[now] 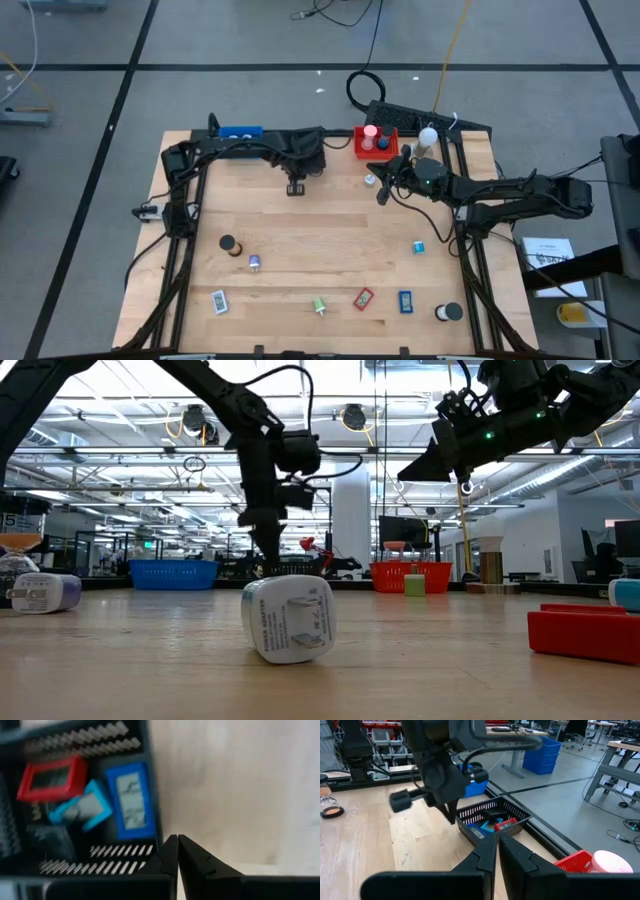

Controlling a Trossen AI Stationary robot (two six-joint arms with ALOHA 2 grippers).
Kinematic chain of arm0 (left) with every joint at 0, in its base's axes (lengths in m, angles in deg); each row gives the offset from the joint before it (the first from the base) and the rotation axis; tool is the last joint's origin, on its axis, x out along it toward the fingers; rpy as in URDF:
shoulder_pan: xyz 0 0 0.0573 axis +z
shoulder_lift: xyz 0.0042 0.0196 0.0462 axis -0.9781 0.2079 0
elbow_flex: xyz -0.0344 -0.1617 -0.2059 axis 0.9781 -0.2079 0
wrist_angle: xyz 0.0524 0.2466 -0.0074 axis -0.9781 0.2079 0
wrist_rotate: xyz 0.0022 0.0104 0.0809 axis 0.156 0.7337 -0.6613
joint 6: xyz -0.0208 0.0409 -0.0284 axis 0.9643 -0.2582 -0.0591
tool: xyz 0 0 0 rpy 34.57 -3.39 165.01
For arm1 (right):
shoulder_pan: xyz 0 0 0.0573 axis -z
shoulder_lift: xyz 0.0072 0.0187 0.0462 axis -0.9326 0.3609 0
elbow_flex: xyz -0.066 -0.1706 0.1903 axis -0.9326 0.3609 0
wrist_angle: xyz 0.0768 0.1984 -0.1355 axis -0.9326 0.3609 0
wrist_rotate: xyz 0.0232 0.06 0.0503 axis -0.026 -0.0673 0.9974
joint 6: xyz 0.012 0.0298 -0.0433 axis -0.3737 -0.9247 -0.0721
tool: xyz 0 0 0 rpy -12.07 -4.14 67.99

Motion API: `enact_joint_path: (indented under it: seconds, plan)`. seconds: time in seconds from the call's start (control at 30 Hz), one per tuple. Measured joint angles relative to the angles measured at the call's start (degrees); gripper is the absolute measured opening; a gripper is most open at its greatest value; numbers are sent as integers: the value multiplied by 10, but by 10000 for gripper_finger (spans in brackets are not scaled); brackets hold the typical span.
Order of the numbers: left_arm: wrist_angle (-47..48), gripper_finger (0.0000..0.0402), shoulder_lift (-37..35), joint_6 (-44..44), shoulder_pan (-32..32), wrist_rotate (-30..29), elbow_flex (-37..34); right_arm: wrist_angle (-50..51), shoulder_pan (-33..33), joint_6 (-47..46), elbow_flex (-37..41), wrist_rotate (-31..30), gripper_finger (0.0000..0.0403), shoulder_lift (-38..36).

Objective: Pick & Place Office items
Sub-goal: Adjust the black bin, then put the top green charger adapter into the blue bin

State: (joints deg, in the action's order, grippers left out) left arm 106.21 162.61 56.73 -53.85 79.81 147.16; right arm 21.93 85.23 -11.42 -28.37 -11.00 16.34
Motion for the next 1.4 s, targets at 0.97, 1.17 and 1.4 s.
enact_joint_path:
  seconds: [0.97,1.17,1.4]
  plan:
    - [-339,10,-162,83,-22,106,-210,0,0,0,0,0,16,0]
    - [-602,4,-283,140,-69,98,-398,0,0,0,0,0,16,0]
    - [-812,26,-354,190,-122,97,-548,0,0,0,0,0,16,0]
